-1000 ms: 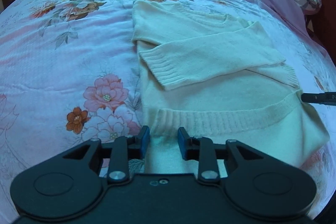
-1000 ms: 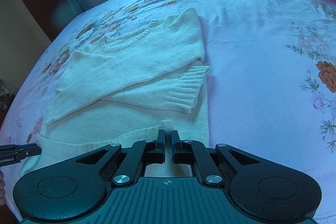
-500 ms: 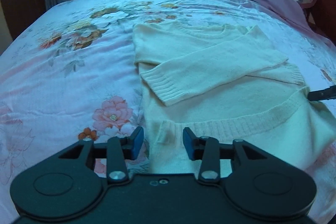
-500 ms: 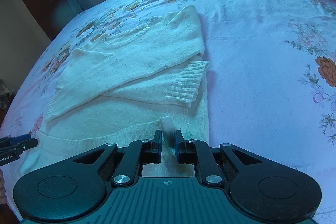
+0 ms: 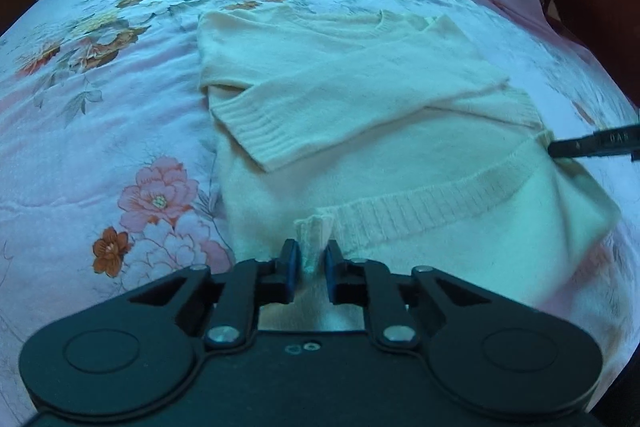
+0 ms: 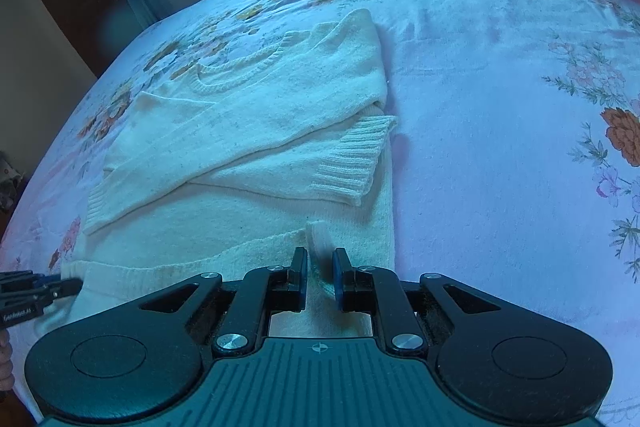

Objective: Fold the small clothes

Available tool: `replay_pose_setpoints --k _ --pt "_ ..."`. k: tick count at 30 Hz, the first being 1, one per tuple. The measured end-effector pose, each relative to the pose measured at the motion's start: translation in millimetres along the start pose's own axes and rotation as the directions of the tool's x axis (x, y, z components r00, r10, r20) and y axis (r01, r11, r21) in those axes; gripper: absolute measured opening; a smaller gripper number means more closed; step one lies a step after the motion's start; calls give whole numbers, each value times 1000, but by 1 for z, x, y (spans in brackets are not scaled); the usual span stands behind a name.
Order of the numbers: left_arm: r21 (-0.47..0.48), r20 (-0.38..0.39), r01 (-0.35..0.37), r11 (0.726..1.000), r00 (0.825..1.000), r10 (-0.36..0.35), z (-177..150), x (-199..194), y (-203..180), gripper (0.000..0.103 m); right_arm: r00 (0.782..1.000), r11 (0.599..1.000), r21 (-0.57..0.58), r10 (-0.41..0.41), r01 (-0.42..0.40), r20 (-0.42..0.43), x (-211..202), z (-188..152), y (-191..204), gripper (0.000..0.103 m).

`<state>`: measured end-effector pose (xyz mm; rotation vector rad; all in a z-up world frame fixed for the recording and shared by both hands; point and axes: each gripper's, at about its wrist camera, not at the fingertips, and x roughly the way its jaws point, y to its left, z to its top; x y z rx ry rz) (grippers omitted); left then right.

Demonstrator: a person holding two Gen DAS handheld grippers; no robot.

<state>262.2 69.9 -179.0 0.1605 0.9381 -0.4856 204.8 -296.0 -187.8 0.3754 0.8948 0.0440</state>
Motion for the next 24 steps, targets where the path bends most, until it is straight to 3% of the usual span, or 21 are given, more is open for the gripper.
replay_pose_setpoints --k 2,4,6,8,10,14,17,24 --pt "-34 2 -2 999 1000 2 2 3 6 13 1000 1000 -4 -5 5 -2 2 1 0 17" --pt "-58 9 -7 998 1000 8 5 3 9 8 1000 1000 -6 -2 2 -3 4 2 0 44" --pt "-54 21 -15 998 1000 16 8 0 3 5 1000 1000 -24 8 -9 -8 6 2 3 46" --pt "-35 40 -36 999 999 37 7 -3 -2 4 1000 998 -58 -9 8 -13 9 0 7 42" --pt "-58 67 -44 997 997 48 8 -9 -3 4 1000 997 -70 -16 15 -24 11 -1 9 7" --pt "-125 125 -41 991 990 57 13 -23 1 4 1000 999 -54 2 -2 7 -2 -3 7 5" --pt "-164 187 -22 986 981 53 30 -36 4 4 996 1000 -3 30 -30 86 -22 8 6 5" --pt "-217 281 -21 976 956 83 100 -25 25 4 979 999 13 32 -36 200 -24 77 10 5"
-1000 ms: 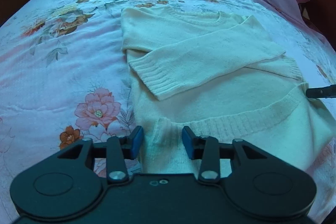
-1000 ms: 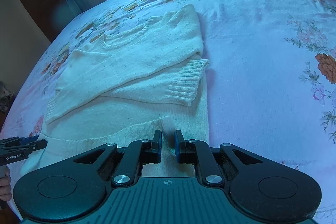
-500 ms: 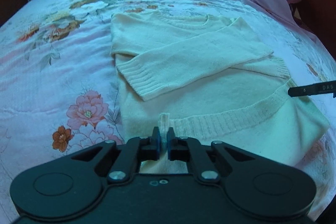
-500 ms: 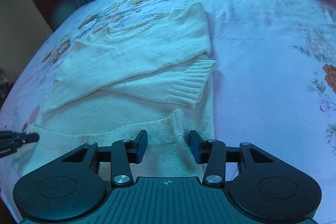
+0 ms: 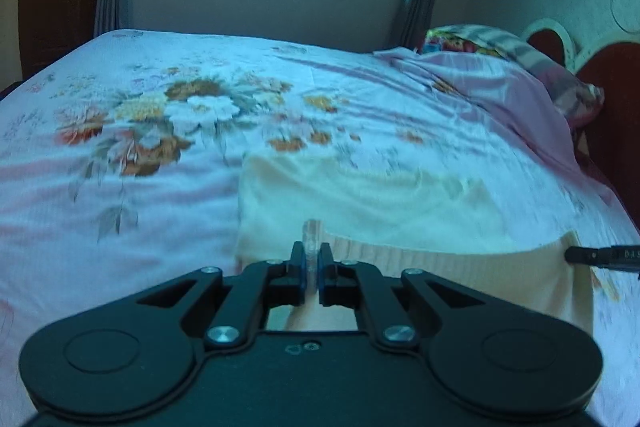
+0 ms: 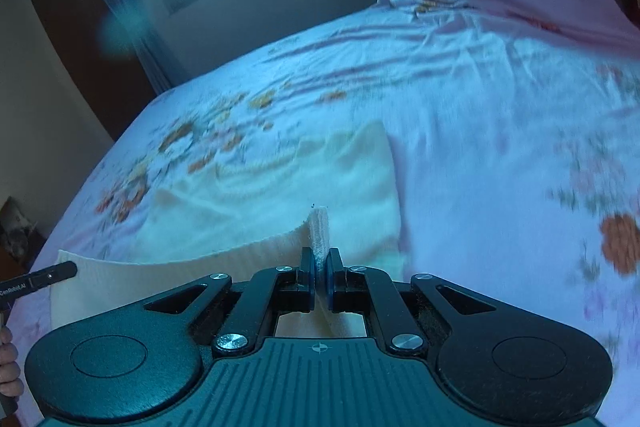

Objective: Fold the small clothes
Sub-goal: 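Fold the hem up over the sweater toward the collar with both grippers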

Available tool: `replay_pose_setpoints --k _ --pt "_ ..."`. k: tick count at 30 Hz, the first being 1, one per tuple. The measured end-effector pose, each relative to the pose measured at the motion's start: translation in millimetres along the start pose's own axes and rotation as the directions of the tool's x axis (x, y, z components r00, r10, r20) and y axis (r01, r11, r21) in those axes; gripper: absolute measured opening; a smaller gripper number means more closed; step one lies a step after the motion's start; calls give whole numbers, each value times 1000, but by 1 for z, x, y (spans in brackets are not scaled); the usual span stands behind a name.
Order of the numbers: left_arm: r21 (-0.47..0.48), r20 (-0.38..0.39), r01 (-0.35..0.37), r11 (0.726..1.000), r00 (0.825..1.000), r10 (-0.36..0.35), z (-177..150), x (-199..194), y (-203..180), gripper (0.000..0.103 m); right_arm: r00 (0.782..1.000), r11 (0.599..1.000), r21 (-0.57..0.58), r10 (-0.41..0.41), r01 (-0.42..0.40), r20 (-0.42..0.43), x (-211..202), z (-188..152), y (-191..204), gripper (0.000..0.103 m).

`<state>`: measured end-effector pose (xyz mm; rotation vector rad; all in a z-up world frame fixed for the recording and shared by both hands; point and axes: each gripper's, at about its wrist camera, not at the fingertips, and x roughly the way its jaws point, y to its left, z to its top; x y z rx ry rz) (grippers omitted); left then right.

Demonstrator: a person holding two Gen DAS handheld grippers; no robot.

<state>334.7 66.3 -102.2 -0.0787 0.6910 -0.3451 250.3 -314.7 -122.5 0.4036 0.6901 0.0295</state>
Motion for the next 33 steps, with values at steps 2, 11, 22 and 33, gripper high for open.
replay_pose_setpoints --k 2,11,22,33 --pt "-11 6 -11 1000 1000 11 17 22 1 4 1000 1000 8 -8 8 16 17 20 -1 4" --pt "-43 29 -45 998 998 46 77 118 5 4 995 997 15 -71 71 65 112 90 -12 4" --pt "57 -114 -192 980 974 198 55 214 7 12 964 960 -106 -264 259 -34 219 82 -25 5" --pt "65 -101 -96 993 990 102 9 89 -5 44 991 984 -138 -124 116 -57 97 29 14 5"
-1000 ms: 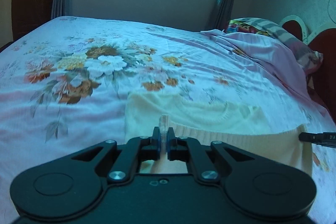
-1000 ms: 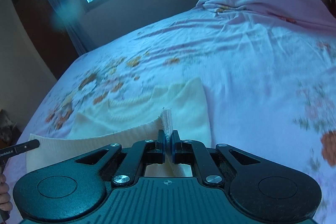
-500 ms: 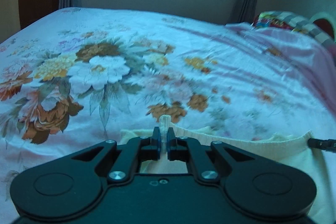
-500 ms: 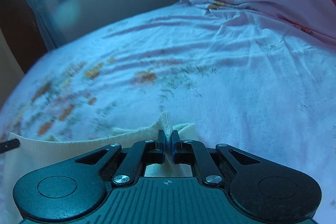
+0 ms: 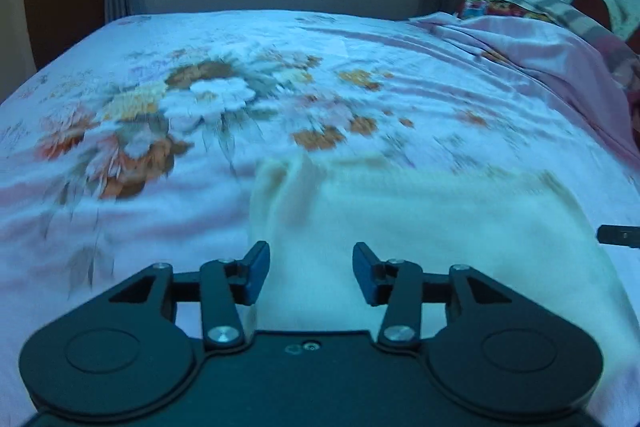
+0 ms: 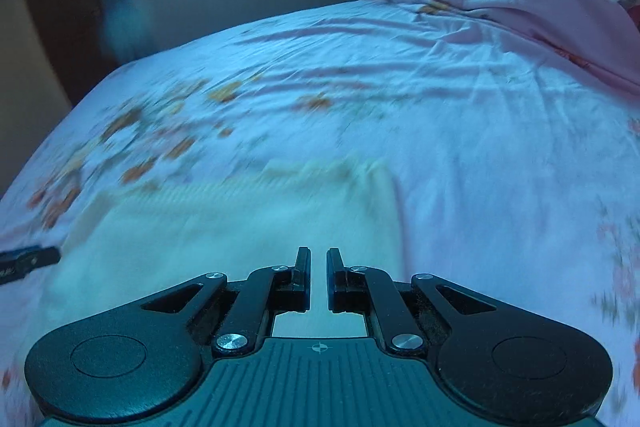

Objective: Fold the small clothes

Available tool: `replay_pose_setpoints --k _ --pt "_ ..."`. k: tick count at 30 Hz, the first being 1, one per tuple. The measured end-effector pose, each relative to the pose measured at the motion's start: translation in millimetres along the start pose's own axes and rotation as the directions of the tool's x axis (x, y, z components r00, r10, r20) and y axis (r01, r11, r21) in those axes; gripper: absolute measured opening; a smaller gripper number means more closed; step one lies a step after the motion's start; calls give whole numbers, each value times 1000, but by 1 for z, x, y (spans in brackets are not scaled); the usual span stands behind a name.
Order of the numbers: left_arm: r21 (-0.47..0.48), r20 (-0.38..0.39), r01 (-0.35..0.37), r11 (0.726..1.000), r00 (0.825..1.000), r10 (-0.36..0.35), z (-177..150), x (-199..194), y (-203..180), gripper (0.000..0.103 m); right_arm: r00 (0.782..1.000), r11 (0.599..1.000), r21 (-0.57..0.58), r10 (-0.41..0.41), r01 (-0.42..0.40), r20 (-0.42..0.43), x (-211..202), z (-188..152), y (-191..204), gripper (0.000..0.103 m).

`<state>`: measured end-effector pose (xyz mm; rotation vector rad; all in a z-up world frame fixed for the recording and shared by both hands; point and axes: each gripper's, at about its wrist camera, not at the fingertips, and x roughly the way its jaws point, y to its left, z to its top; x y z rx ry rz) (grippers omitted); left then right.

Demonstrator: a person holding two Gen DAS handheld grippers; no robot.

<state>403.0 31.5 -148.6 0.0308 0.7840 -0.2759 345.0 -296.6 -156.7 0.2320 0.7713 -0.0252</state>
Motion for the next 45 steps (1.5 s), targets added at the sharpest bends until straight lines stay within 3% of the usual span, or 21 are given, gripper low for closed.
replay_pose_setpoints --k 4,6,7,9,10,11,12,13,15,18,20,21,22,25,28,33,40,45 --pt "32 -35 31 999 999 -30 -47 -23 -17 46 999 996 -84 14 -17 -30 -24 -55 22 5" --pt "77 -77 -8 997 997 14 -69 -13 -22 49 995 988 -146 -60 48 -82 -11 -81 25 5" --pt "115 -51 -30 993 998 36 -76 -14 -25 49 996 986 -156 -62 51 -68 -8 -90 22 5" --pt "108 -59 -53 993 997 59 -72 -25 -27 46 994 989 -127 -83 74 -66 -15 -85 24 5" --pt "69 -49 -32 997 998 35 -68 -36 -24 47 996 992 -105 -74 68 -53 -24 -81 28 5" --pt "39 -26 -13 999 1000 14 -67 -46 -22 49 999 996 -85 -41 40 -15 -36 -79 30 5" --pt "34 -12 -11 999 1000 12 -68 -52 -22 58 1000 997 -68 -19 21 23 -46 -77 32 5" --pt "48 -21 -29 998 999 30 -71 -49 -24 68 1000 998 -63 -16 17 18 -48 -79 34 7" --pt "54 -97 -50 997 994 55 -80 -31 -23 64 993 995 -85 -58 49 -106 -24 -89 35 12" --pt "3 -93 -61 998 994 61 -84 -42 -20 61 993 998 -39 -58 54 -104 -27 -91 33 13" --pt "-10 -67 -39 999 997 38 -81 -55 -18 62 998 999 -28 -25 24 -52 -45 -89 37 25" --pt "1 -57 -42 999 997 42 -80 -59 -18 63 999 998 -51 -34 32 -37 -50 -90 40 47" --pt "11 -50 -50 999 997 50 -78 -60 -17 64 998 997 -68 -49 47 -27 -53 -91 43 60" --pt "-23 -65 -64 998 996 62 -75 -58 -8 63 999 998 -43 -41 40 -12 -60 -96 39 60" --pt "-61 -78 -20 998 997 15 -81 -55 -7 60 999 999 -9 -37 37 -21 -58 -99 38 60" --pt "-47 -133 -83 995 988 76 -91 -35 -10 66 991 994 -56 -103 98 -87 -33 -107 38 60" --pt "-100 -83 -57 993 995 48 -71 -56 -1 64 999 999 13 -49 49 -10 -57 -87 38 60" --pt "-44 -52 -45 998 998 43 -43 -44 -11 64 999 999 -19 -51 51 -2 -41 -64 43 60"
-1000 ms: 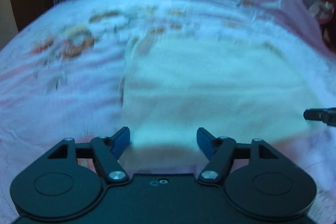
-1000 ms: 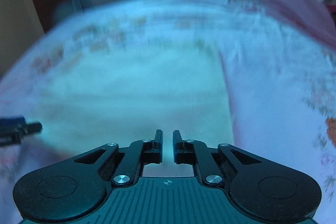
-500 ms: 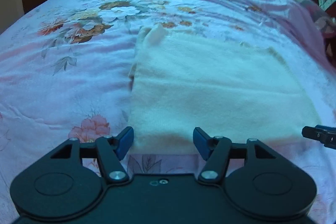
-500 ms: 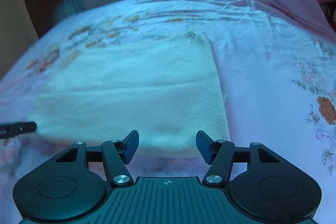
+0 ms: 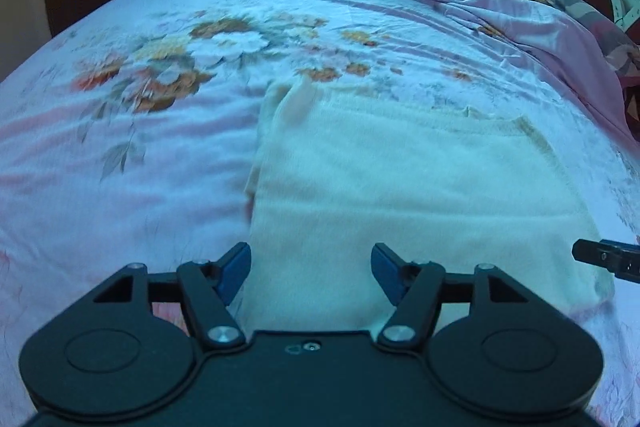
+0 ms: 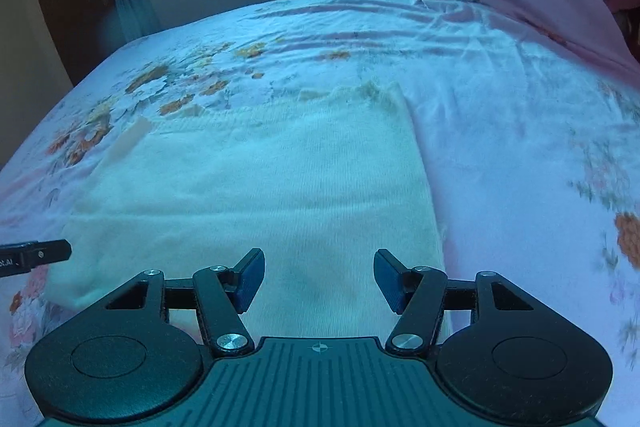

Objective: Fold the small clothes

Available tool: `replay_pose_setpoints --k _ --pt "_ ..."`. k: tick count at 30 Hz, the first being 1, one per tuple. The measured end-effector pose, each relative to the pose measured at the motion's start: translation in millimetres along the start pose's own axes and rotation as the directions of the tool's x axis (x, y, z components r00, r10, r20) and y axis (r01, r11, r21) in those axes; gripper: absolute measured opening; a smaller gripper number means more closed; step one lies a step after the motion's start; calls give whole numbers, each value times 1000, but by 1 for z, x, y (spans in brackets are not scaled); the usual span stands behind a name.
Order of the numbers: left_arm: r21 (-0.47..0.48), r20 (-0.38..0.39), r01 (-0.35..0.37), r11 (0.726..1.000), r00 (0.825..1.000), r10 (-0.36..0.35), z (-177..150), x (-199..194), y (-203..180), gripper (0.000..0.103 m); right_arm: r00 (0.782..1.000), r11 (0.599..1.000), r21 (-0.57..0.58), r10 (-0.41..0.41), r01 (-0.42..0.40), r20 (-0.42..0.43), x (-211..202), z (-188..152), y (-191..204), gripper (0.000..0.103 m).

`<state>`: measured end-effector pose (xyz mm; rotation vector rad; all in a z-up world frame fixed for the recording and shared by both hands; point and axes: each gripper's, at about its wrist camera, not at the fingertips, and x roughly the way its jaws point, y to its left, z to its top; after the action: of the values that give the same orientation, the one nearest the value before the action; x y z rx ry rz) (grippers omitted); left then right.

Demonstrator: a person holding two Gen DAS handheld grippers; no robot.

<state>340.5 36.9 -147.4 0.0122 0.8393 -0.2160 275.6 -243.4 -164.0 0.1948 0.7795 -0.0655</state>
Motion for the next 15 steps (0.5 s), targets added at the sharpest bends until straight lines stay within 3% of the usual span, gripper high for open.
replay_pose_setpoints --k 3,7,11,15 --pt "8 18 -12 1000 1000 12 19 13 1 64 1000 1000 -7 -24 24 14 12 19 -9 60" --pt "-18 -16 40 999 999 -40 32 43 1 59 1000 1000 14 -6 5 19 25 30 -11 60" --pt "10 -64 -12 1000 998 13 32 87 -10 60 995 995 -64 -75 71 -65 74 29 0 60" --pt "56 -43 -44 997 998 47 46 105 -20 64 993 987 -124 -107 99 -52 100 35 2 60"
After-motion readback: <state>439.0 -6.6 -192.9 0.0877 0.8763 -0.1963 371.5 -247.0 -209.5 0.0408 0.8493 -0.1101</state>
